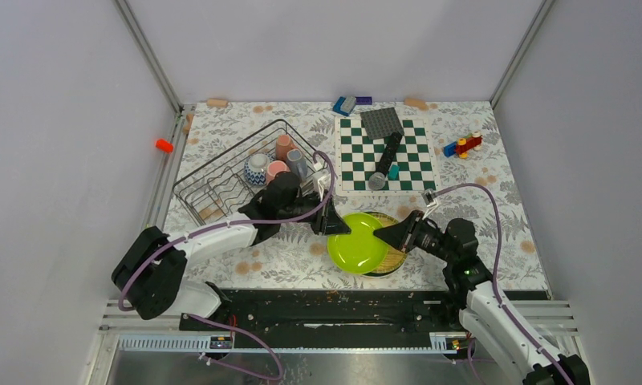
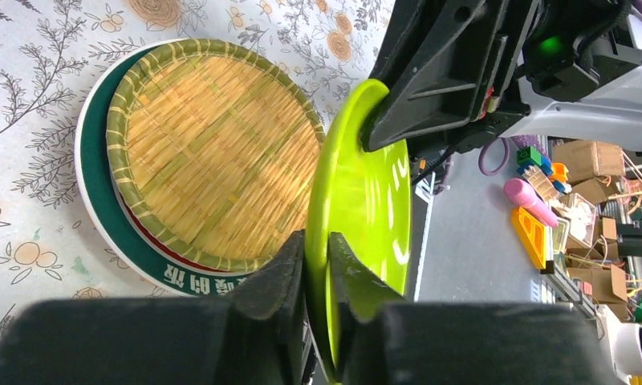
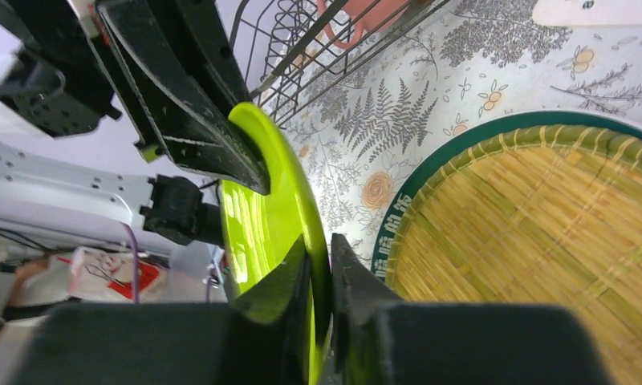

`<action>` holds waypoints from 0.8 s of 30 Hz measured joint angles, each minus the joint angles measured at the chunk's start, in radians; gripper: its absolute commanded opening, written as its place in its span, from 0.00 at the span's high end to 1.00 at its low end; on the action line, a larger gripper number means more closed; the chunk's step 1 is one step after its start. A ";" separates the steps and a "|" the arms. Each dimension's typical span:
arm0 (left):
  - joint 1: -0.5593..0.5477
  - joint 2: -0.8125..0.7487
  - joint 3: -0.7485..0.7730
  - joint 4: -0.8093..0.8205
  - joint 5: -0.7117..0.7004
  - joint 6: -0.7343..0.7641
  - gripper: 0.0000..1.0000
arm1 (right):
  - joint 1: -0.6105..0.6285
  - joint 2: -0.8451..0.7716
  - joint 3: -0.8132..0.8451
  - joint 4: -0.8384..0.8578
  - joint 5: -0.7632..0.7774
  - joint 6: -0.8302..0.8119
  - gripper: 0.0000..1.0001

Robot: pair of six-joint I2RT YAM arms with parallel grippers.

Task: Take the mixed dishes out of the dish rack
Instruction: Pick up the plate from the dish rack, then place the plate at the center of the board.

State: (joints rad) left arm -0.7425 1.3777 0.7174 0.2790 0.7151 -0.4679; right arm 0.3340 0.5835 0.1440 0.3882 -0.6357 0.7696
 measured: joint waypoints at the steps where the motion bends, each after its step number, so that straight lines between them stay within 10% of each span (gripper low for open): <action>1: 0.001 0.000 0.005 -0.011 0.002 -0.006 0.64 | 0.000 0.000 0.000 0.002 -0.006 -0.013 1.00; 4: 0.002 0.000 0.028 -0.024 0.007 0.004 0.03 | 0.000 -0.006 -0.002 -0.010 -0.011 -0.021 1.00; 24: -0.003 -0.386 -0.017 -0.220 -0.649 0.158 0.01 | 0.000 -0.104 0.053 -0.414 0.284 -0.065 1.00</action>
State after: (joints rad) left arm -0.7452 0.9913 0.7002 0.0586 0.0658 -0.3099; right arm 0.3340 0.4797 0.1970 -0.0257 -0.3519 0.7044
